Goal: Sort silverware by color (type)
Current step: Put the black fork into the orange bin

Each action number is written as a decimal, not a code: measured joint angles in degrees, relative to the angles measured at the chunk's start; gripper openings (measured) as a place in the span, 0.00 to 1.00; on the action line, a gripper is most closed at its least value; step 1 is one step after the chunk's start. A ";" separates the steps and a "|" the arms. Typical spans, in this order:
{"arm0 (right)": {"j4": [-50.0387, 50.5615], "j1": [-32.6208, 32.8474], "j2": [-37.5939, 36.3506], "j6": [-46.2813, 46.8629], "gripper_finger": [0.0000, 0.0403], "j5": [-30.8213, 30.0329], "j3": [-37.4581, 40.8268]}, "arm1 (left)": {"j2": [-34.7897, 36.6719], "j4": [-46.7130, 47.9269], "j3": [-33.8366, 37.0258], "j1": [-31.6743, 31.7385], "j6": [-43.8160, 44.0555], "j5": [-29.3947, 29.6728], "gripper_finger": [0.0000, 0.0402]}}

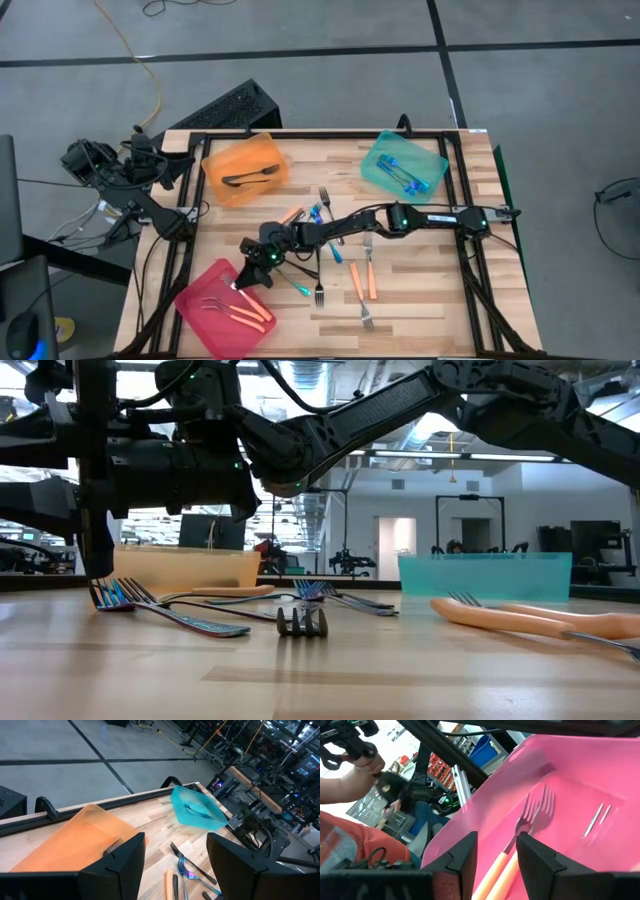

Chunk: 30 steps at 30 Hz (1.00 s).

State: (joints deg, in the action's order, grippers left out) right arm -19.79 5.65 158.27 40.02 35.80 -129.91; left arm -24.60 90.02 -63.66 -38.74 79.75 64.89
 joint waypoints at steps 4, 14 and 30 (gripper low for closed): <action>-2.40 -1.11 -0.04 0.82 0.40 -0.10 -0.20 | 0.00 -0.01 0.00 -0.01 0.00 -0.03 0.49; -1.39 -8.03 -4.13 3.66 0.41 8.11 -4.50 | 0.02 0.00 0.02 -0.02 0.08 -0.34 0.49; 41.37 -18.04 -24.45 -11.90 0.29 27.25 -4.72 | 0.02 0.00 0.02 0.00 0.35 -0.60 0.49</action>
State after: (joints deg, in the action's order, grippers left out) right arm 21.58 -12.39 133.81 28.12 63.04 -134.63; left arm -24.58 90.02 -63.64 -38.74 80.09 64.29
